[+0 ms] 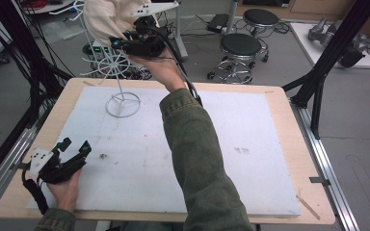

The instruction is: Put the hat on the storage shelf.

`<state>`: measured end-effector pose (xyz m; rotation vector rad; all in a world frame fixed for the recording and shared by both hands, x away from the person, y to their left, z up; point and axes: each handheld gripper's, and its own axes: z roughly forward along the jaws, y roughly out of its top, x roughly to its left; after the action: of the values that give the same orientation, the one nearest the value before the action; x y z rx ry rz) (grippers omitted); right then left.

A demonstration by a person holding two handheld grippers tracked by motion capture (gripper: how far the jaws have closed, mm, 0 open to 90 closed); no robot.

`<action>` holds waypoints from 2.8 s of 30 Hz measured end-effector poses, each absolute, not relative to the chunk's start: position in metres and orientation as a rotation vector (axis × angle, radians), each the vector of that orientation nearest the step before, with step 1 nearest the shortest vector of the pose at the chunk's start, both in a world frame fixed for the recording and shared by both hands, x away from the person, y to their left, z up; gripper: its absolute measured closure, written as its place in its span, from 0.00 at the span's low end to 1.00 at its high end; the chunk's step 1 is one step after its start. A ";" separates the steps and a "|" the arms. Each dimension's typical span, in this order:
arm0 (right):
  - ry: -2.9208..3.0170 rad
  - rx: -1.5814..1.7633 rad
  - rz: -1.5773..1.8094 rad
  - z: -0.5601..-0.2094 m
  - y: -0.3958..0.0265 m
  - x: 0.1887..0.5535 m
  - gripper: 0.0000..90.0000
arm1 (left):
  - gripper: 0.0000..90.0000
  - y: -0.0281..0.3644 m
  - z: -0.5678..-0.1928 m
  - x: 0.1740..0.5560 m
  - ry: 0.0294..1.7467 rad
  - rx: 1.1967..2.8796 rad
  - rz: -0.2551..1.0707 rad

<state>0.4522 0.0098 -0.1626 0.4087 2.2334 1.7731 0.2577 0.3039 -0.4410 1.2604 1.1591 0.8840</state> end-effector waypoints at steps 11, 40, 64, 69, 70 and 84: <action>2.262 0.428 1.806 -0.169 0.011 0.451 0.72 | 0.29 0.303 -0.441 0.258 1.156 1.261 0.884; 2.184 0.507 1.778 -0.179 0.005 0.444 0.32 | 0.29 0.301 -0.440 0.257 1.141 1.259 0.888; 2.118 0.546 1.794 -0.185 -0.008 0.439 0.17 | 0.29 0.299 -0.440 0.256 1.135 1.263 0.883; 2.075 0.587 1.776 -0.188 -0.020 0.428 0.14 | 0.29 0.297 -0.440 0.257 1.130 1.267 0.881; 2.071 0.594 1.773 -0.188 -0.022 0.427 0.14 | 0.29 0.297 -0.440 0.257 1.129 1.269 0.882; 1.952 0.704 1.764 -0.198 -0.072 0.404 0.15 | 0.29 0.300 -0.438 0.255 1.138 1.252 0.882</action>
<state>0.4044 -0.0717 -0.1980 0.7040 1.9522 1.7637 0.2546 0.2999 -0.4382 1.2522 1.1381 0.8821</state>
